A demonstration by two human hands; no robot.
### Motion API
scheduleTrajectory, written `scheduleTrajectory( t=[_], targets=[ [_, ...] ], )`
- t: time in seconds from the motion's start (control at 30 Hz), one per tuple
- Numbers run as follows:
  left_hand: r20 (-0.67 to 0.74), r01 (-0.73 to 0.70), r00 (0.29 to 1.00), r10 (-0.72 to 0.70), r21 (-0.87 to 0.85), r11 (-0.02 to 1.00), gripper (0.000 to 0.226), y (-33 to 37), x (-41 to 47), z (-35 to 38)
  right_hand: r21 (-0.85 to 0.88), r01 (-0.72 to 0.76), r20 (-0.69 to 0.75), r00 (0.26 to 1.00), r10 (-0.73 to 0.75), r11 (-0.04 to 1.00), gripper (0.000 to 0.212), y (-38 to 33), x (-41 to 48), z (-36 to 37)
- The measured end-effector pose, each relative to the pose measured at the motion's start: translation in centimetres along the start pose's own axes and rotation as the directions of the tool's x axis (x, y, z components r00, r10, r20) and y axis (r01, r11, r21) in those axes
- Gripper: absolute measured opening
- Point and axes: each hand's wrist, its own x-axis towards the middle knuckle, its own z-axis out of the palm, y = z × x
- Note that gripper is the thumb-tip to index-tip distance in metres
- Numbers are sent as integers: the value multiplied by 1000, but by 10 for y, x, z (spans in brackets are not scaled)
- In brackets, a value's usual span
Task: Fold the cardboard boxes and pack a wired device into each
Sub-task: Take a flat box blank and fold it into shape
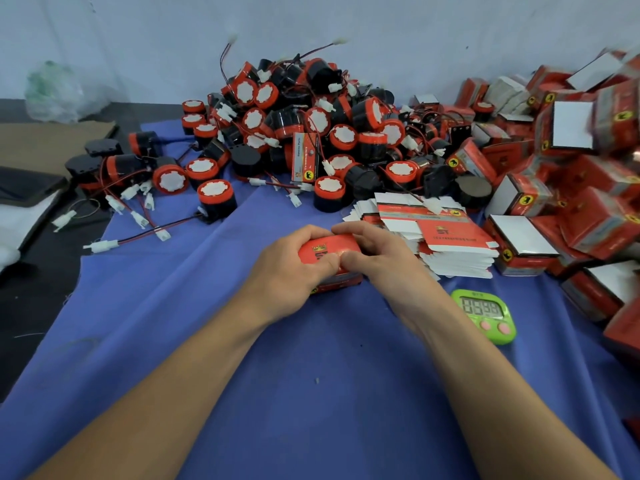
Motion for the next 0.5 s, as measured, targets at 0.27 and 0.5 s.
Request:
scheduleTrajectory(
  t=[0.27, 0.5],
  targets=[
    [-94, 31, 995, -39, -83, 996, 26, 0, 0, 5, -165, 63, 78, 996, -50, 984, 47, 1, -5, -4],
    [-212, 43, 970, -122, -342, 939, 33, -1, 1, 7, -481, 111, 63, 994, -91, 870, 63, -14, -14, -5]
  ],
)
